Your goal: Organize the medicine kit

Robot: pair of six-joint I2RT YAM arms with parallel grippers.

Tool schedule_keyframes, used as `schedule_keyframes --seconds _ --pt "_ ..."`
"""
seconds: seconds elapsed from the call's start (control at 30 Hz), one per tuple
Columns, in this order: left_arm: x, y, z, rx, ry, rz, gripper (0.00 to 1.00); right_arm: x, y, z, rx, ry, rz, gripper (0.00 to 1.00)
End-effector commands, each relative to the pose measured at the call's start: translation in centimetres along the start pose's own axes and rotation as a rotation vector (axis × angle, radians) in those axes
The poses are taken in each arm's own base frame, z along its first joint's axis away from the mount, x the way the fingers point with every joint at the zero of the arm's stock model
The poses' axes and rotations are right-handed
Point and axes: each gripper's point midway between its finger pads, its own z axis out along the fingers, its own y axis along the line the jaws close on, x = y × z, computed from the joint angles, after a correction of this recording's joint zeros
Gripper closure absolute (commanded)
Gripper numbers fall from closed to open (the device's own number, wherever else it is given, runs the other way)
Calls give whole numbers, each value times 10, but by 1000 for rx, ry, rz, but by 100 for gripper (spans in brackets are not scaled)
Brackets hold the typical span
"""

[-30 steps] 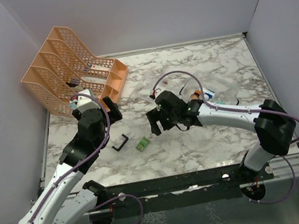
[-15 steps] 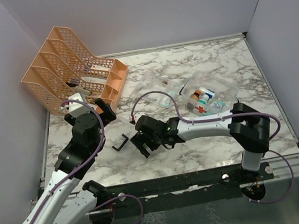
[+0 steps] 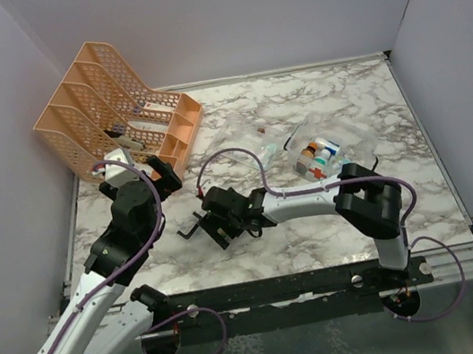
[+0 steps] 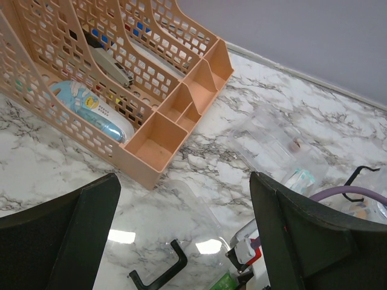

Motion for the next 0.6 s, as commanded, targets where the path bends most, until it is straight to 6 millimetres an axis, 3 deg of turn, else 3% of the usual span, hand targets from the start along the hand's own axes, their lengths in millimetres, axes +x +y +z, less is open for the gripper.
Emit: schedule_keyframes --seconds 0.0,0.1,0.37,0.57 --pt "-6 1 -2 -1 -23 -20 8 -2 -7 14 75 -6 -16 13" --pt "-8 0 -3 5 -29 -21 8 3 -4 18 55 8 -32 15" --pt "-6 0 -2 10 -26 -21 8 13 -5 17 51 16 9 32" --pt "-4 -1 -1 12 -19 -14 8 3 -11 6 83 -22 57 44"
